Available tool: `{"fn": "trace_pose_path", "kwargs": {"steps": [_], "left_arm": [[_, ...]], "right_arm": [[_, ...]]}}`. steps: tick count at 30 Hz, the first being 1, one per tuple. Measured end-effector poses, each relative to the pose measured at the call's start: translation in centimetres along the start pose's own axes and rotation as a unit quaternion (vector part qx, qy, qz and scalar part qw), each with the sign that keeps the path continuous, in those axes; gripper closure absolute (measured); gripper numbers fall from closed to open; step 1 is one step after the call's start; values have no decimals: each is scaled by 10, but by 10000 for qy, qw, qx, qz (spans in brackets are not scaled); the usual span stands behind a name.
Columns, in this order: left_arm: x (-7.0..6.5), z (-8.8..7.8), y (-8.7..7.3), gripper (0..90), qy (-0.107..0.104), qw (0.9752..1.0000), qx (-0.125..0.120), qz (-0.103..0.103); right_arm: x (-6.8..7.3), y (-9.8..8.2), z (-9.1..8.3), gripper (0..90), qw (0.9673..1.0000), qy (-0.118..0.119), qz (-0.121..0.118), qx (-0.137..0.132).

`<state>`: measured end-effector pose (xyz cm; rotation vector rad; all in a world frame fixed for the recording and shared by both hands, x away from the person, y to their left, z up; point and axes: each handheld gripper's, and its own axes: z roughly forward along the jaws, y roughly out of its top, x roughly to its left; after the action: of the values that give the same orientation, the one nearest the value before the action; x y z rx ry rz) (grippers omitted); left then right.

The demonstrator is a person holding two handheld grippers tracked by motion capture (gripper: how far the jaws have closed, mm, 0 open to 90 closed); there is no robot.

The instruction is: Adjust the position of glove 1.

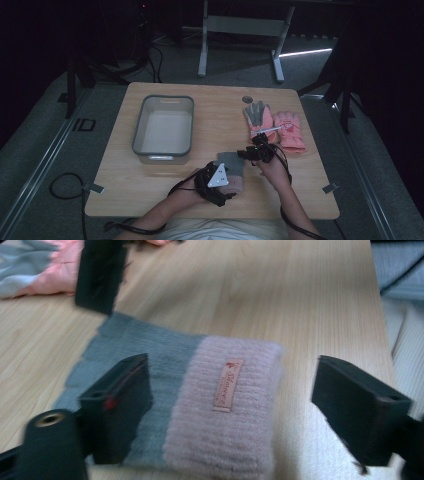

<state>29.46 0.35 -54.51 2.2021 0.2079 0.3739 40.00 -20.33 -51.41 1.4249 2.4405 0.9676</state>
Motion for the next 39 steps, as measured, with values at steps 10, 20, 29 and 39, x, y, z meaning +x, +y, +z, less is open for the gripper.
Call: {"fn": "trace_pose_path", "kwargs": {"steps": [10, 20, 29, 39], "left_arm": [[-14, 16, -3, 330, 130, 9945, 542, 892], [-9, 17, -10, 531, 244, 9897, 583, 1281], [13, 13, -13, 690, -335, 9966, 337, 674], [26, 6, -9, 705, -712, 9960, 469, 282]], "right_arm": [[-6, -9, 26, 457, 9994, -20, 129, 307], [-3, -11, 30, 480, 9993, 205, 196, 243], [1, -5, 38, 541, 9969, 646, 369, 274], [13, 7, 33, 694, 9918, 1219, 318, 194]]}}
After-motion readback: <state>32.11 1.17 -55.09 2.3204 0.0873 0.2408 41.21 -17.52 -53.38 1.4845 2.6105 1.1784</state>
